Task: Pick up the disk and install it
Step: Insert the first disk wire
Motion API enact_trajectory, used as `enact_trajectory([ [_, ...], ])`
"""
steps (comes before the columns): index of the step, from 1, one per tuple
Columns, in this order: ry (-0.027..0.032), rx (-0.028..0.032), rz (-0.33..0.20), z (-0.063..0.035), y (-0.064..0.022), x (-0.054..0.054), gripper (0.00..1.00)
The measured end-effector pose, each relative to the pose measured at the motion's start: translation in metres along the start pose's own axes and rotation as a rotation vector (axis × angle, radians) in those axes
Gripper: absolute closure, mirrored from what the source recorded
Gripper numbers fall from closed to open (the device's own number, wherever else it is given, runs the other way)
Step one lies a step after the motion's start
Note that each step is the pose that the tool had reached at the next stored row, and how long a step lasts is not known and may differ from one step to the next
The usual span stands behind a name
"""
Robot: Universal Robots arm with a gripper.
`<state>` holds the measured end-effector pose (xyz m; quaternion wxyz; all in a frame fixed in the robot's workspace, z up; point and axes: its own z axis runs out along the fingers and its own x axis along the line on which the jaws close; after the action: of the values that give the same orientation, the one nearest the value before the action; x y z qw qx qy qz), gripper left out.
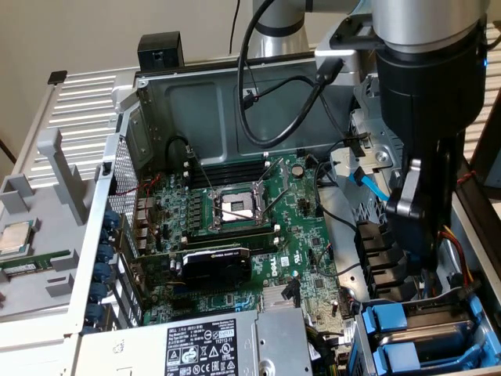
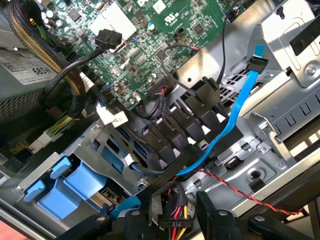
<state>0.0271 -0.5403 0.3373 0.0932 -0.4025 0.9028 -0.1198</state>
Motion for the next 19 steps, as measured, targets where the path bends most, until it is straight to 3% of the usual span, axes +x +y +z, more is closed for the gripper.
enact_trajectory([
  [7,0.0001,0.0005,0.000,-0.0041,-0.0008,-0.001,0.51],
  [19,-0.0003,0.0008,0.001,-0.0518,-0.0169,-0.003,0.51],
])
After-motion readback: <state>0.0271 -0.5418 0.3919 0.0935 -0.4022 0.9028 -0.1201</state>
